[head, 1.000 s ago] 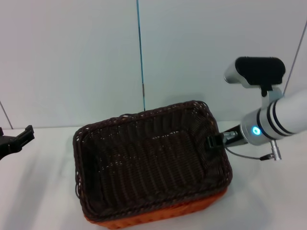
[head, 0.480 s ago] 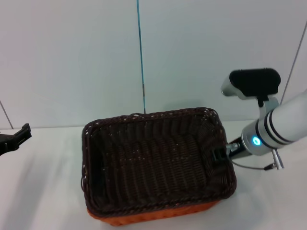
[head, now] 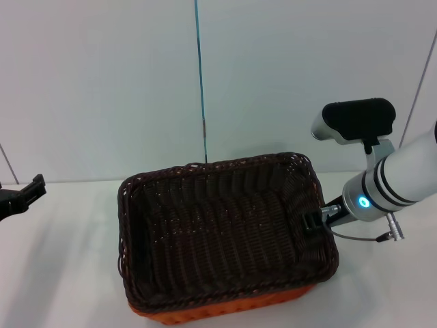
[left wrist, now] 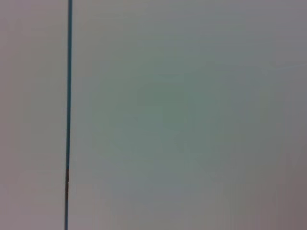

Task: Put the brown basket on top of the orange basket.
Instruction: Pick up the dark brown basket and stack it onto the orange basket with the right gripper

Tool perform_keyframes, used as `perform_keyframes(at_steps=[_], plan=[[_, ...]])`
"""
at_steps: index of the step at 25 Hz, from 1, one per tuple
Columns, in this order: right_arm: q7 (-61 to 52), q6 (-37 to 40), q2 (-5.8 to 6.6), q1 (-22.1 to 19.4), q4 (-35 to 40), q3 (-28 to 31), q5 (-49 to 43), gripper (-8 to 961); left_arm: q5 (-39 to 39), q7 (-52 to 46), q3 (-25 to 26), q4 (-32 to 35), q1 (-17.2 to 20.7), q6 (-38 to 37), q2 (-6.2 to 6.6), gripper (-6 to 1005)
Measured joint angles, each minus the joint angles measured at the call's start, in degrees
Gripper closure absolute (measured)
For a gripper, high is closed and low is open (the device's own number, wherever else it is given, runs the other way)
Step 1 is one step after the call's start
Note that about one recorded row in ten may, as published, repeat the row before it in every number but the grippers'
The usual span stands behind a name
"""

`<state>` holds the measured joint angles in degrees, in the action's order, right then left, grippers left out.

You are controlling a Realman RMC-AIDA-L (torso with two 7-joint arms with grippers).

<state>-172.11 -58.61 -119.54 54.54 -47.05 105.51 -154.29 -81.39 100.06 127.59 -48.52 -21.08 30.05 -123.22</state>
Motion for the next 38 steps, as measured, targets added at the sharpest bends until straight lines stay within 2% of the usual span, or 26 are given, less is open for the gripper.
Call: perform_keyframes(at_steps=[7,17,27,34,38], plan=[[0.02,-0.57,-0.07,-0.21,-3.31,-1.07,-0.06,842,0.00,-0.21,0.18,0.00,0.15,0.01,-0.05,108],[-0.01,-5.82,0.09,2.11,-4.71,0.70,-0.23,843,0.00,-0.22,0.20,0.00,0.33,0.01,-0.05,108],[-0.03,-9.57,0.22,5.98,-7.11,4.27,-5.36,842,0.00,-0.31,0.15,-0.30,0.03,-0.07,0.00,108],[-0.05,-10.07,0.13,6.73,-6.08,6.25,-5.36,842,0.00,-0.31,0.18,-0.51,0.10,-0.16,0.00,108],[-0.07,-13.17,0.53,8.07,-5.28,9.89,-5.48,842,0.00,-0.31,0.07,-0.60,0.16,-0.17,0.00,108]])
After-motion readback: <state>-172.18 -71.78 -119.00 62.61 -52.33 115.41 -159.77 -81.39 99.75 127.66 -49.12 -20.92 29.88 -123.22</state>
